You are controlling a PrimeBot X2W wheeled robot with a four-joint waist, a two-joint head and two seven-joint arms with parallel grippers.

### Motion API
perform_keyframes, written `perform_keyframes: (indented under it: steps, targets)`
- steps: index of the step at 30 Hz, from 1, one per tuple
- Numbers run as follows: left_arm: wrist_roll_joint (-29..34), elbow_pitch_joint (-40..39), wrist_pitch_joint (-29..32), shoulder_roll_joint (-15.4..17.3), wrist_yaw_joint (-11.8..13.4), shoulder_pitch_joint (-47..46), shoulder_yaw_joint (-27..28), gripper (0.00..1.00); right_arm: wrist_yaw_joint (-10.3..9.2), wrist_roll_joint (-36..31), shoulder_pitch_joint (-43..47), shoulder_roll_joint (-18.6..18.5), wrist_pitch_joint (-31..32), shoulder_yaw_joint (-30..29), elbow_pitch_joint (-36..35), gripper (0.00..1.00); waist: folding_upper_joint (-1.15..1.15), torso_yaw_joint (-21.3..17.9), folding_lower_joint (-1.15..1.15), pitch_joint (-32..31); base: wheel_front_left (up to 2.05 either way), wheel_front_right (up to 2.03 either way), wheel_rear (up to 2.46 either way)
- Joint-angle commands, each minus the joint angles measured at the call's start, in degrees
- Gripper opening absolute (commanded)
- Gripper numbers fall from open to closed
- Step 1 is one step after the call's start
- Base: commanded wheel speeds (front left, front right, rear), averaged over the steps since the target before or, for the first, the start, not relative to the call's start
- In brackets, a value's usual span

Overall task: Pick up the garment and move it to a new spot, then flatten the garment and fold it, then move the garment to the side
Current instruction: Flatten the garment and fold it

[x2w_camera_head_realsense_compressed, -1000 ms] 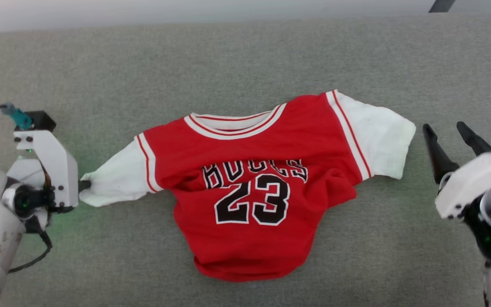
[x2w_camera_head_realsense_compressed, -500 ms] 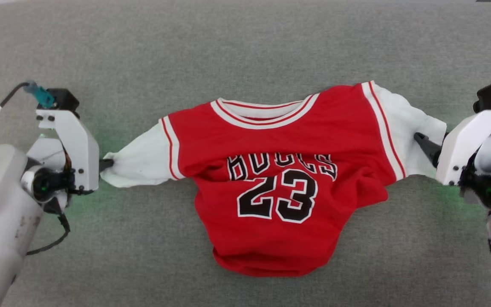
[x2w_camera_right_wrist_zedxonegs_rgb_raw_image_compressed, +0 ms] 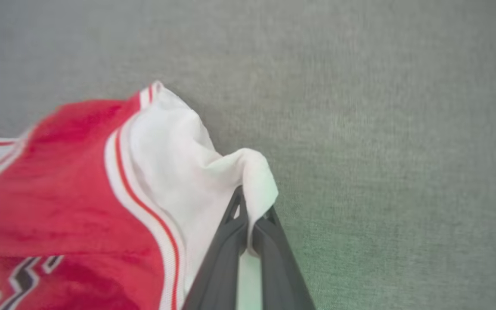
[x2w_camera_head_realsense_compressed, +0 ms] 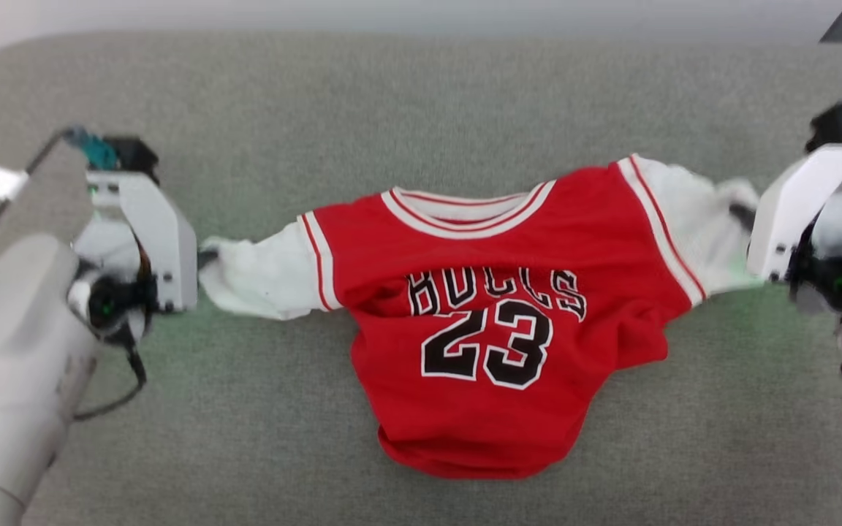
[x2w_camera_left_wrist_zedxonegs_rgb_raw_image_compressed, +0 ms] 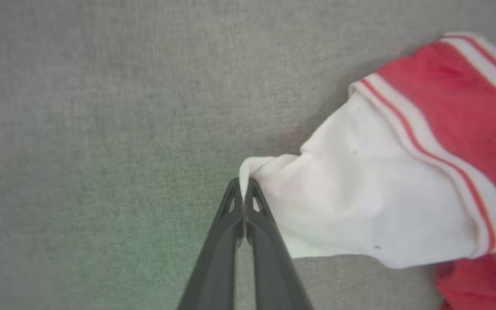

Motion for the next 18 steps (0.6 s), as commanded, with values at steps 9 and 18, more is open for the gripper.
perform_keyframes:
  steps: [9, 18]
  targets:
    - [2.5, -1.4, -4.7, 0.0, 0.2, -9.2, 1.5, 0.0, -0.06, 3.0, -6.1, -1.6, -5.9, 3.7, -4.9, 0.0, 0.0, -0.5, 0.0, -10.9, 0.0, 0.0, 0.0]
    - [5.7, -1.8, -9.4, 0.3, 0.4, -16.7, 1.9, 0.0, -0.06, 3.2, -12.7, -1.7, -10.9, 5.3, -6.2, 0.0, 0.0, -0.8, 0.0, -15.7, 0.0, 0.0, 0.0]
